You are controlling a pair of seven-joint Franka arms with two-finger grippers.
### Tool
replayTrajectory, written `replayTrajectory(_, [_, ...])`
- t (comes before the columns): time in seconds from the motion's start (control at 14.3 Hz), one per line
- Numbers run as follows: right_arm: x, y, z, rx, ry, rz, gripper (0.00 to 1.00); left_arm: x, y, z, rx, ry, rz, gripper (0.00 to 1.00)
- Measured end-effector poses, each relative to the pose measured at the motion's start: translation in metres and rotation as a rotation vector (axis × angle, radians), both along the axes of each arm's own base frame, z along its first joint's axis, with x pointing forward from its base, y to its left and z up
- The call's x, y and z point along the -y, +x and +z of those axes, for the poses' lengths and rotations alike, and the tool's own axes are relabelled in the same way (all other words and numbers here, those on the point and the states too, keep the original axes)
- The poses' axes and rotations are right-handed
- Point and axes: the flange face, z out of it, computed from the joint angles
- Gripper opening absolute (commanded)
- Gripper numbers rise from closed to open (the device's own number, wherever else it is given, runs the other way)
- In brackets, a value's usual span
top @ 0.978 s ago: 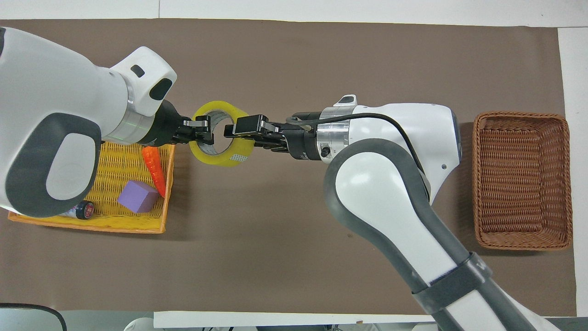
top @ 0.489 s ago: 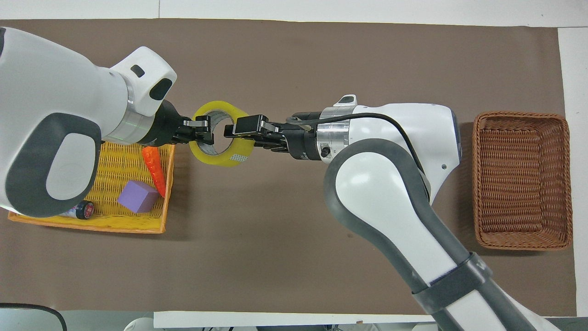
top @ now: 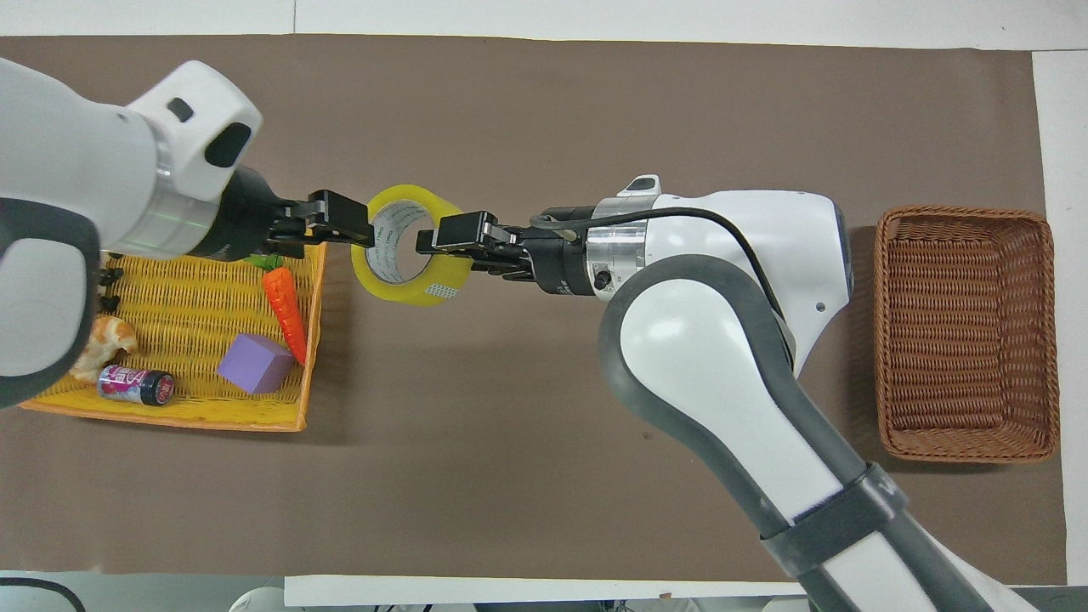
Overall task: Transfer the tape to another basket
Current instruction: 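Open the left gripper and withdraw it while the right gripper holds the tape, then carry the tape roll into the wicker basket with the right gripper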
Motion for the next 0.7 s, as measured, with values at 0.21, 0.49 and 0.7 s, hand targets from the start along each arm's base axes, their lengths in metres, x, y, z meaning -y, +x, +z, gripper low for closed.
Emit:
replayTrajectory(0.21, [0.0,0.0,0.0,0.0,0.0,-0.001,0.0,-0.087,0.019,0.019,0.067,0.162,0.0,1.0])
replayTrajectory(0.49, [0.006,0.003,0.0,0.011,0.0,0.008,0.0,-0.197,0.032,0.011,0.057,0.253,0.01,1.0])
replayTrajectory(0.7, [0.073,0.031,-0.004,0.003,0.024,0.074,0.0,-0.253,0.031,0.011,0.048,0.258,0.092,1.0])
